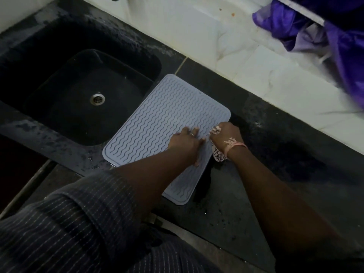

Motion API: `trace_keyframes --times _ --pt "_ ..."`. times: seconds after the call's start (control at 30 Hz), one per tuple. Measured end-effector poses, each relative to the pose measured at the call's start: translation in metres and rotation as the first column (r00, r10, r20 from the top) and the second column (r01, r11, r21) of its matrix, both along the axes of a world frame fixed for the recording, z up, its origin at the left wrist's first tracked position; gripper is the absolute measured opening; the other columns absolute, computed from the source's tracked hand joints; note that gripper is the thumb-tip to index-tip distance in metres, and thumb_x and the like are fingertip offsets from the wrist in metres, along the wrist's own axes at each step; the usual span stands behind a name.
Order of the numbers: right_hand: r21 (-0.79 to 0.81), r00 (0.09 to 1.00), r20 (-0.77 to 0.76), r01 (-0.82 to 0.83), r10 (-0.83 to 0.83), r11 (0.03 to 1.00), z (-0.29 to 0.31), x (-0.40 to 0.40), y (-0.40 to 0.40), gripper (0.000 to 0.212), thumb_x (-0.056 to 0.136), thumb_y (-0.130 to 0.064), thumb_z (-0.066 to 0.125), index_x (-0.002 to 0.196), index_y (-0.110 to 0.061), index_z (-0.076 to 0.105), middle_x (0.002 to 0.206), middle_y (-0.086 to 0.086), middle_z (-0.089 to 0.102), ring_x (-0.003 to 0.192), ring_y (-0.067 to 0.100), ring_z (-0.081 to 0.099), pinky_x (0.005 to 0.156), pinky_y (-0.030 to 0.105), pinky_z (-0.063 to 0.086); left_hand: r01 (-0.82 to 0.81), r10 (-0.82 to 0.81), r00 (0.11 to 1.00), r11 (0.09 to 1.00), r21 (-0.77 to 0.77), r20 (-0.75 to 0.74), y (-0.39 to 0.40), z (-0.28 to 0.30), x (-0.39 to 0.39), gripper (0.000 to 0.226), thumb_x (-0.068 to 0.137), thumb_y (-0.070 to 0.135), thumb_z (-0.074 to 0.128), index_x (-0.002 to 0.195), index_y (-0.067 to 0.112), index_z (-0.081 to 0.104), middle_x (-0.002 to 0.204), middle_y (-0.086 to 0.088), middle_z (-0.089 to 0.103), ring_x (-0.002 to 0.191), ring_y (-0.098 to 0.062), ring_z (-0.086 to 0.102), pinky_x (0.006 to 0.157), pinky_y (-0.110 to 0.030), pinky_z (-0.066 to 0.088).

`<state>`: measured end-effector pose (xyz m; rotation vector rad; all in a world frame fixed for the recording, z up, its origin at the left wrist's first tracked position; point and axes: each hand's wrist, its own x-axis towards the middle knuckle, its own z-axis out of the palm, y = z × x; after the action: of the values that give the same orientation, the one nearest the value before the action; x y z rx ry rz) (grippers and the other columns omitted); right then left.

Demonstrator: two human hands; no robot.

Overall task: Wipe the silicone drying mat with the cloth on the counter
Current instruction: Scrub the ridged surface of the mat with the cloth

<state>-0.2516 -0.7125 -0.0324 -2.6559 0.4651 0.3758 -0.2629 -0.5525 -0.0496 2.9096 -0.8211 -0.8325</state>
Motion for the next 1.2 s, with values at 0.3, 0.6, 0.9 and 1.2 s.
trace_keyframes --times 0.3,0.6,0.9,1.2 --pt "0.171 0.987 -0.072 0.152 -0.142 0.973 -0.001 -0.057 0.027 0.030 0.089 -0.036 0.073 0.073 -0.012 0.068 0.071 0.000 0.065 0.064 0.010 0.060 0.047 0.017 0.035 -0.021 0.019 0.999 0.998 -0.051 -0.029 0.004 0.002 -0.003 0.094 0.089 0.057 0.066 0.163 0.034 0.014 0.172 -0.005 -0.003 0.157 -0.036 0.000 0.122 -0.055 0.019" --pt "-0.013 0.980 0.038 0.198 -0.197 0.980 0.018 0.040 -0.030 0.034 0.094 -0.022 0.063 0.079 0.008 0.069 0.077 0.027 0.065 0.071 0.031 0.063 0.061 0.037 0.043 0.013 -0.011 0.998 0.999 0.046 -0.056 -0.007 0.010 0.004 0.094 0.091 0.041 0.072 0.163 0.026 0.014 0.170 -0.012 -0.001 0.153 -0.042 0.009 0.120 -0.061 0.027" --pt "-0.079 0.987 0.063 0.151 -0.146 0.985 -0.004 0.068 -0.040 0.022 0.092 -0.023 0.067 0.094 -0.001 0.070 0.092 0.019 0.070 0.091 0.036 0.069 0.070 0.029 0.044 0.003 -0.002 0.999 0.999 0.037 -0.033 -0.008 0.003 -0.001 0.098 0.090 0.036 0.073 0.164 0.028 0.009 0.170 -0.012 -0.007 0.155 -0.043 0.003 0.122 -0.061 0.025" --pt "-0.077 0.999 -0.029 -0.018 0.016 0.997 -0.003 0.019 -0.014 0.022 0.088 -0.019 0.065 0.102 -0.002 0.068 0.104 0.021 0.070 0.098 0.039 0.068 0.076 0.031 0.051 -0.076 0.077 0.997 0.997 -0.029 0.022 -0.010 0.004 -0.005 0.093 0.084 0.039 0.079 0.160 0.034 0.025 0.170 -0.007 0.006 0.153 -0.038 0.014 0.116 -0.057 0.035"
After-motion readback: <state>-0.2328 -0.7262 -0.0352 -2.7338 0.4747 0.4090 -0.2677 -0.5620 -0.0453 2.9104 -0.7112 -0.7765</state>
